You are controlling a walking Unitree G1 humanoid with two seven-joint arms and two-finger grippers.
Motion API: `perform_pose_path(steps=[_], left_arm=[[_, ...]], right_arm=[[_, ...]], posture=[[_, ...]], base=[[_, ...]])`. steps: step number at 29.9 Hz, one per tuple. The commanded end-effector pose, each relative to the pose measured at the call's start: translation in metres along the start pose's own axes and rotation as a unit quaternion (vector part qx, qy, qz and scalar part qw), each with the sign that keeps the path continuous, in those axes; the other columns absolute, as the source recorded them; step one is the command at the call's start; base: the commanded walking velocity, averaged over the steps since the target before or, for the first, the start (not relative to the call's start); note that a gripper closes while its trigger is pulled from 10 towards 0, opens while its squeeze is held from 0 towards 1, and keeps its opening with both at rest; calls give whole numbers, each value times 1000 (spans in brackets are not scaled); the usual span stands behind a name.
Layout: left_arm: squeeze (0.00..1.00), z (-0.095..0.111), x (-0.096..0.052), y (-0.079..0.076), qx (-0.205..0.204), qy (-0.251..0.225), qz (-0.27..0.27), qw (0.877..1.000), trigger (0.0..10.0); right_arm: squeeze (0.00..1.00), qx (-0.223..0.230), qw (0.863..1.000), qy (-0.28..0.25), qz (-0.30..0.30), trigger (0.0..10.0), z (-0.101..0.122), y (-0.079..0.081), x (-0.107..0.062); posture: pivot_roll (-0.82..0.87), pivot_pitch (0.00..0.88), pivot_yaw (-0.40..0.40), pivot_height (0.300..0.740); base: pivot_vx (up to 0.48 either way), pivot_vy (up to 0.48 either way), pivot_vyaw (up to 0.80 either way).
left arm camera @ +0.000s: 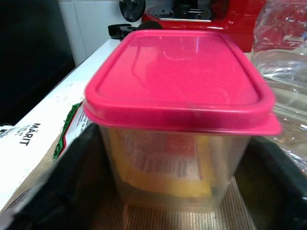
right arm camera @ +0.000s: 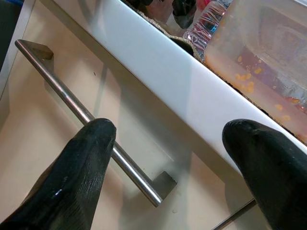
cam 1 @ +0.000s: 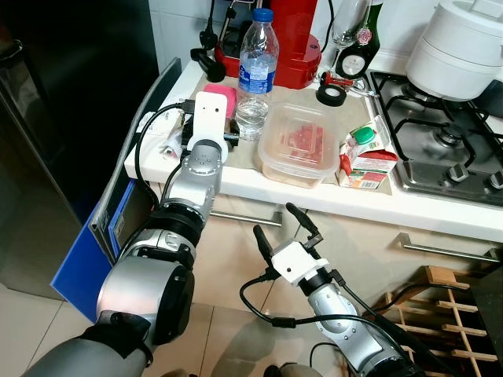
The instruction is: Restocking fridge
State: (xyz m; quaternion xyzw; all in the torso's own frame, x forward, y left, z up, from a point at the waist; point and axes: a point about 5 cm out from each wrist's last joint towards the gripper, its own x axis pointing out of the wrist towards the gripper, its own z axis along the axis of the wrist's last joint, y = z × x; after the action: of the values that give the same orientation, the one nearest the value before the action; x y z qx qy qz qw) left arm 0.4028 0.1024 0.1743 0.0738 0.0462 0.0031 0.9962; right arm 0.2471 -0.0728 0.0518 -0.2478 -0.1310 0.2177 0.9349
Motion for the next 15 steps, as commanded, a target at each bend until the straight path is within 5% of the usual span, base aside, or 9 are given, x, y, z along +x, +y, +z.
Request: perform_pose_path(steps=[1, 10, 15], left_arm=[[0, 4, 1, -2, 0, -1, -5, 1000, 0], [0, 6, 2, -3, -11, -15, -16, 1000, 0], [0, 23, 2, 0, -26, -62, -19, 998, 0]], right_arm=[[0, 1, 1000, 3, -8, 10000, -3, -5, 0], [0, -1, 1000, 5, -7, 10000, -7, -8, -5], [0, -2, 1000, 4, -7, 10000, -7, -8, -5]], posture=[[-124, 0, -74, 740], [-123, 0, -78, 740], [-123, 0, -79, 740]], base=[[0, 0, 0], [0, 0, 0], [0, 0, 0]])
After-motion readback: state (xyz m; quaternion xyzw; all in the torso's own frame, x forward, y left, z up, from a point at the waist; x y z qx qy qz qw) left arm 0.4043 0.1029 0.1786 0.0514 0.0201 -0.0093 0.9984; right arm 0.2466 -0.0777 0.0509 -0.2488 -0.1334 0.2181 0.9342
